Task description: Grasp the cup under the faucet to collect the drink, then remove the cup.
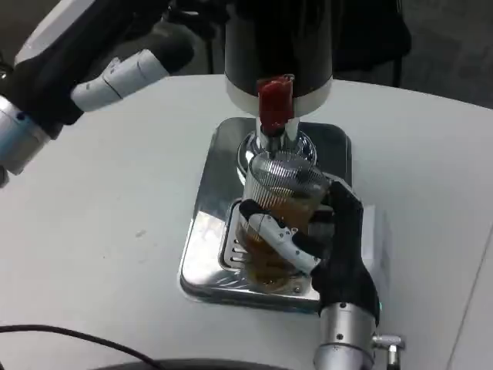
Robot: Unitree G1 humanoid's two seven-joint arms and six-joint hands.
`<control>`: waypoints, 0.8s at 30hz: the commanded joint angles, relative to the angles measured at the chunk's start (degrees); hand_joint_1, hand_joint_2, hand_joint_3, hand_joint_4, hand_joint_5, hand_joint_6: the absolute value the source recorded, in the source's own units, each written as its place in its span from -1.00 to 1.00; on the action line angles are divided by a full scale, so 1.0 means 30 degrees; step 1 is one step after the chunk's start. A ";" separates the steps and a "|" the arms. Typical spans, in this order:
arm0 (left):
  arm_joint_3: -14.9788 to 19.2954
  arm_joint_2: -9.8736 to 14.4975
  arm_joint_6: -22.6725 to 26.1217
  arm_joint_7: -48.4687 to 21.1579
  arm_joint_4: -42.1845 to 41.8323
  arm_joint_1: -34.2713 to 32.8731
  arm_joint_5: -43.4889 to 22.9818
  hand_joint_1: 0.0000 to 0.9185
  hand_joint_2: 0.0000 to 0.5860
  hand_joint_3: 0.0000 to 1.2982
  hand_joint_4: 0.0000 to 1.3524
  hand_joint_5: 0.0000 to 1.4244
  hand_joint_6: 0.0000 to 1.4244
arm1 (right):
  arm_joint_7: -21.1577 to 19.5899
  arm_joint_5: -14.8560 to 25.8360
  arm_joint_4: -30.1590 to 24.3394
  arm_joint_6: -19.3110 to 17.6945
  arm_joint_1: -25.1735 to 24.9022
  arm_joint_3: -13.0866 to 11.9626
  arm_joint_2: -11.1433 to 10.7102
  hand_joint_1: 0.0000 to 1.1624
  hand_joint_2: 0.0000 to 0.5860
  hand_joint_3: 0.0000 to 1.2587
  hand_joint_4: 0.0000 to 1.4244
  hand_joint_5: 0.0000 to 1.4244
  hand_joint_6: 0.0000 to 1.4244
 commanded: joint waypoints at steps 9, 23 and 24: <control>0.0844 0.0485 0.0250 0.0543 -0.0358 0.0768 -0.0621 -1.00 -0.79 -0.46 -0.47 -0.44 -0.38 | 0.0413 -0.0200 -0.2437 0.0361 0.2677 0.0347 0.1430 0.35 -0.26 0.29 0.23 0.43 0.41; 0.1723 0.0820 0.0867 0.1325 -0.0940 0.2312 -0.0959 -1.00 -0.79 -0.45 -0.46 -0.44 -0.37 | 0.1310 -0.0506 -0.5106 0.0592 0.4376 0.1244 0.1076 0.35 -0.26 0.30 0.25 0.46 0.44; 0.1771 0.0848 0.0891 0.1346 -0.0986 0.2448 -0.0970 -1.00 -0.79 -0.45 -0.46 -0.44 -0.37 | 0.1397 -0.0568 -0.5325 0.0624 0.4512 0.1289 0.0963 0.35 -0.26 0.30 0.25 0.46 0.44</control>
